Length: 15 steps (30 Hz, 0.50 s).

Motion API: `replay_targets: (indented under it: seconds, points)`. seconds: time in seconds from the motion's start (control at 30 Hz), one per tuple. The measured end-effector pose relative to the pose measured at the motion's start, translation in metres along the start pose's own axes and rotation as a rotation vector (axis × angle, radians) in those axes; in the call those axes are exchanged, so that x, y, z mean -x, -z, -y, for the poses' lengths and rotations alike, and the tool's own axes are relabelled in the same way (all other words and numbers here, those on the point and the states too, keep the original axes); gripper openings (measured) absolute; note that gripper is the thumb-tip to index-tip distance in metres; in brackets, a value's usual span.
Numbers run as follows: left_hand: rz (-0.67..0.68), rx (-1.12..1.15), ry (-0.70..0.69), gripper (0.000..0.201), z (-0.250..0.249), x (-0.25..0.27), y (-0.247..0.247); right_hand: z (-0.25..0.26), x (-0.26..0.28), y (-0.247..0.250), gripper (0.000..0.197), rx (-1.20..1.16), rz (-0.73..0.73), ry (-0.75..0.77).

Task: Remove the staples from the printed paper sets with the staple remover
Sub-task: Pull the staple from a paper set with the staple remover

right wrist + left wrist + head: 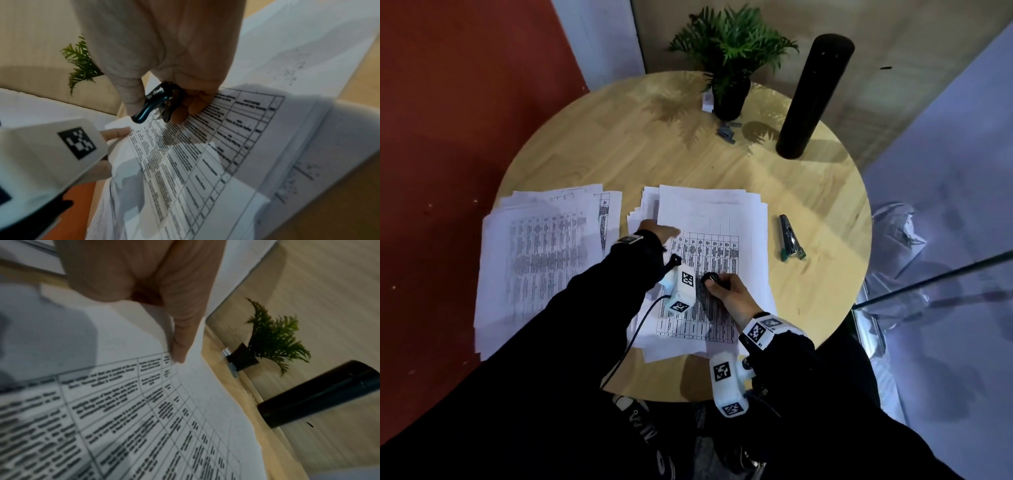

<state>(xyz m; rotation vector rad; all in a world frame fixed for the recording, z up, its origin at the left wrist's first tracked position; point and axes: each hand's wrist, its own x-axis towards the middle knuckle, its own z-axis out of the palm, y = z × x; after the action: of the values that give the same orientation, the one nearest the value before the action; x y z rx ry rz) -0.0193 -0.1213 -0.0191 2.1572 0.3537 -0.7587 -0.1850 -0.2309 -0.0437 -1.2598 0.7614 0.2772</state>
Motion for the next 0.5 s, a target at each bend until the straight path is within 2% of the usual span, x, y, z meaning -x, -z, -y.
replay_targets:
  seconds: [0.13, 0.17, 0.3, 0.4, 0.5]
  points:
    - [-0.087, 0.059, -0.218, 0.036, 0.007, 0.011, 0.012, 0.009, -0.002, 0.007, 0.016, -0.014, -0.027, 0.051]
    - [-0.105, 0.089, -0.289, 0.034, 0.005, 0.016, 0.016, 0.016, 0.000, 0.010, 0.014, -0.034, -0.029, 0.078]
    - [-0.147, 0.306, -0.533, 0.032, -0.008, 0.042, 0.044, 0.067, 0.006, 0.031, 0.028, -0.236, -0.087, 0.208]
    - [-0.108, 0.465, -0.632, 0.028, -0.024, 0.059, 0.067, 0.121, 0.017, 0.039, 0.022, -0.297, -0.031, 0.322]
    - [-0.043, 0.531, -0.733, 0.021, -0.045, 0.084, 0.089, 0.167, 0.040, 0.040, 0.031, -0.304, 0.125, 0.416]
